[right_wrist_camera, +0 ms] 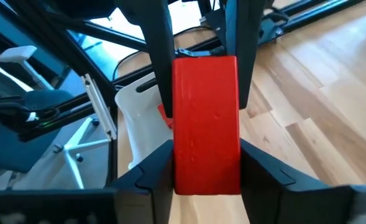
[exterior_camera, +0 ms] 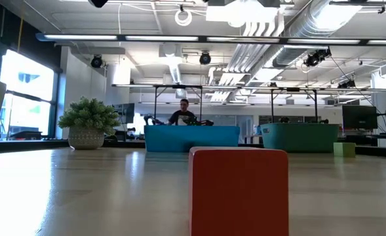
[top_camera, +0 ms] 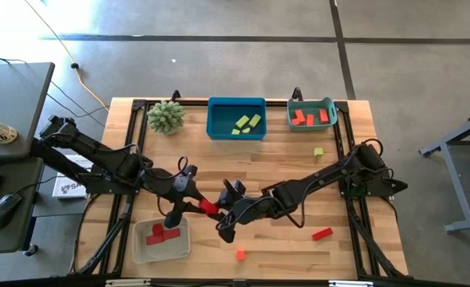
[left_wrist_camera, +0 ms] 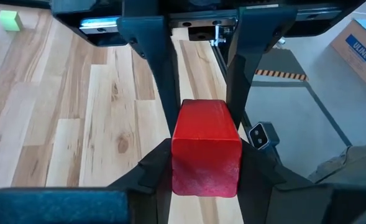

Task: Sort & place blocks by color
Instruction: Put the red block into the gray bin

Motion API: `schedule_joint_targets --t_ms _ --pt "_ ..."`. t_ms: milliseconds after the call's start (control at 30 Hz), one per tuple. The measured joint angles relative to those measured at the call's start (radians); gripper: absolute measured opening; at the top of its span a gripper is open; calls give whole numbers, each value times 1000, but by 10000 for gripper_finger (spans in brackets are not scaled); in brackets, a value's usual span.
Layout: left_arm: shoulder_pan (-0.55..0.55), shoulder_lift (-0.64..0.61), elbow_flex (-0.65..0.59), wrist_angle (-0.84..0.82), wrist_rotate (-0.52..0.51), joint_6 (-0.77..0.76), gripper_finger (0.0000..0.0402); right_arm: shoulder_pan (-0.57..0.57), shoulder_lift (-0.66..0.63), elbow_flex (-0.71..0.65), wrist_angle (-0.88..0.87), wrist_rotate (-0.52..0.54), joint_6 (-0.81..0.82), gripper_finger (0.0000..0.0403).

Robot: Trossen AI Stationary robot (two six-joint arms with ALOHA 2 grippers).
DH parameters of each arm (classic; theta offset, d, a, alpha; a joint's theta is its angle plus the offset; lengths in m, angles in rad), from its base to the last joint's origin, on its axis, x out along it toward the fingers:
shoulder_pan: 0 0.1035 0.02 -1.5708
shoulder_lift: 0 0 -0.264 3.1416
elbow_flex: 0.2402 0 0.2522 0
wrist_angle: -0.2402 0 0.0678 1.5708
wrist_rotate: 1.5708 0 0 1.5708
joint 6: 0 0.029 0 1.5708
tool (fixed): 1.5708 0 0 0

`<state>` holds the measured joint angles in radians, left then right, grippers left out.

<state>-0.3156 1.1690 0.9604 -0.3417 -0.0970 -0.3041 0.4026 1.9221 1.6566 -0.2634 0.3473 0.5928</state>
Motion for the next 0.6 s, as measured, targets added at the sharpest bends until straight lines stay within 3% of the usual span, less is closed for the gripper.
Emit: schedule_joint_targets --t_ms 233,600 --pt "-10 0 0 -7 0 -7 107 0 0 -1 -2 -24 21 173" --pt "-60 0 0 -62 -16 -33 107 1 0 -1 -1 -26 39 178"
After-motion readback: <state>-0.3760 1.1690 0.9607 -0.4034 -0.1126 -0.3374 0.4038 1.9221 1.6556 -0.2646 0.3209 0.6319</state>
